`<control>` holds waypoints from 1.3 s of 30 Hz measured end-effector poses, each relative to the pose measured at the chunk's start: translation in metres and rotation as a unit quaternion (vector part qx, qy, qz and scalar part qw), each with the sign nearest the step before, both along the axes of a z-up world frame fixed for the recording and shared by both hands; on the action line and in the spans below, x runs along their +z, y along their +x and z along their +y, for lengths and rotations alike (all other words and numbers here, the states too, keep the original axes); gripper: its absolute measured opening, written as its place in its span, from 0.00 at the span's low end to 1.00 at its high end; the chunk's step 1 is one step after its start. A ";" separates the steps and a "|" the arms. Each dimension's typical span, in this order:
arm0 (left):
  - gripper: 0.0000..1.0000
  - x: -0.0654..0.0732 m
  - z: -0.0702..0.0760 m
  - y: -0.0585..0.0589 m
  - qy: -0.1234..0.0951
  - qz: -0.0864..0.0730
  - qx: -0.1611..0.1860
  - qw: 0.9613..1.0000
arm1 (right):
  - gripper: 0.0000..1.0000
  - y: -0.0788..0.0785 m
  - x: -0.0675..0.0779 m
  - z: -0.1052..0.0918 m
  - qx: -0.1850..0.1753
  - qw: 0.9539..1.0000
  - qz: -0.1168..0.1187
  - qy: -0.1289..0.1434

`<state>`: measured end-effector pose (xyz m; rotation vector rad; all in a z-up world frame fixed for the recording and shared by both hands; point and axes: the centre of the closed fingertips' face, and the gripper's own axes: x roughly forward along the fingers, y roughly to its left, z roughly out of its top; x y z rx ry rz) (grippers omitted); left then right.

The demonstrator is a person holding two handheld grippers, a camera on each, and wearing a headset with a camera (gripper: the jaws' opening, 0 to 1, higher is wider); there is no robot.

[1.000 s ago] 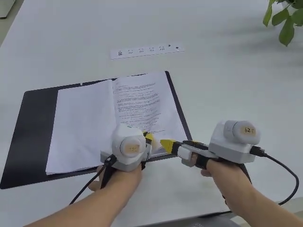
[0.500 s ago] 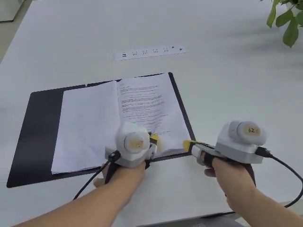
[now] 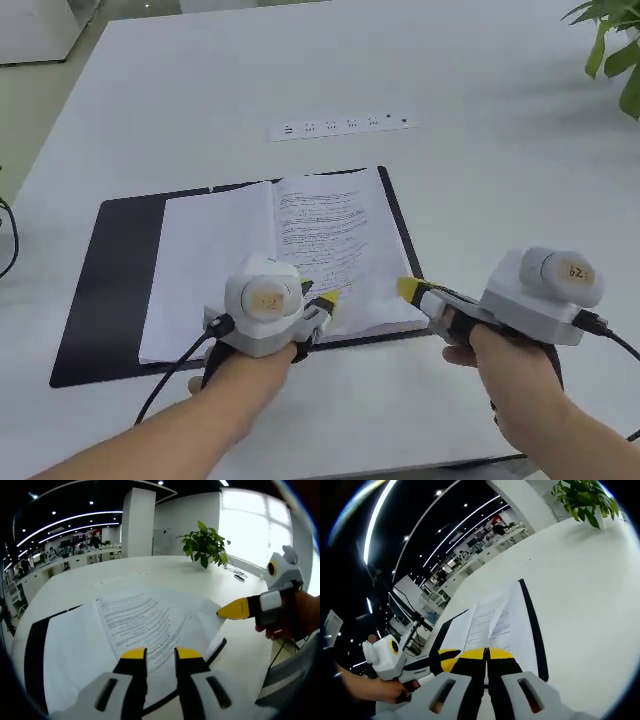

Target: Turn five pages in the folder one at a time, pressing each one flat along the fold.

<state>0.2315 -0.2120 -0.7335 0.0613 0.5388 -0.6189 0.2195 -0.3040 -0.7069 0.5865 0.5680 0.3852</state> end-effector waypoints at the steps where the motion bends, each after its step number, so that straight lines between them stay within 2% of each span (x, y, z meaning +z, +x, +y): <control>1: 0.21 0.005 0.005 -0.003 -0.001 -0.003 -0.001 1.000 | 0.00 0.002 0.006 0.006 0.004 1.000 -0.006 0.008; 6: 0.22 0.020 0.030 -0.008 -0.012 -0.011 0.010 1.000 | 0.00 0.008 0.023 0.033 0.022 0.999 -0.023 0.024; 10: 0.23 0.031 0.055 -0.014 -0.022 -0.017 0.026 0.999 | 0.00 0.011 0.034 0.058 0.039 0.998 -0.034 0.028; 15: 0.23 0.033 0.089 -0.020 -0.017 -0.019 0.051 0.998 | 0.00 0.016 0.042 0.090 0.064 0.997 -0.043 0.031; 20: 0.23 0.038 0.120 -0.026 -0.023 -0.022 0.080 0.996 | 0.00 0.013 0.047 0.125 0.097 0.994 -0.043 0.035; 32: 0.24 0.047 0.182 -0.044 -0.028 -0.023 0.126 0.991 | 0.00 0.001 0.040 0.201 0.162 0.986 -0.029 0.029; 39: 0.24 0.057 0.215 -0.054 -0.021 -0.031 0.143 0.989 | 0.00 -0.002 0.026 0.243 0.191 0.981 -0.010 0.023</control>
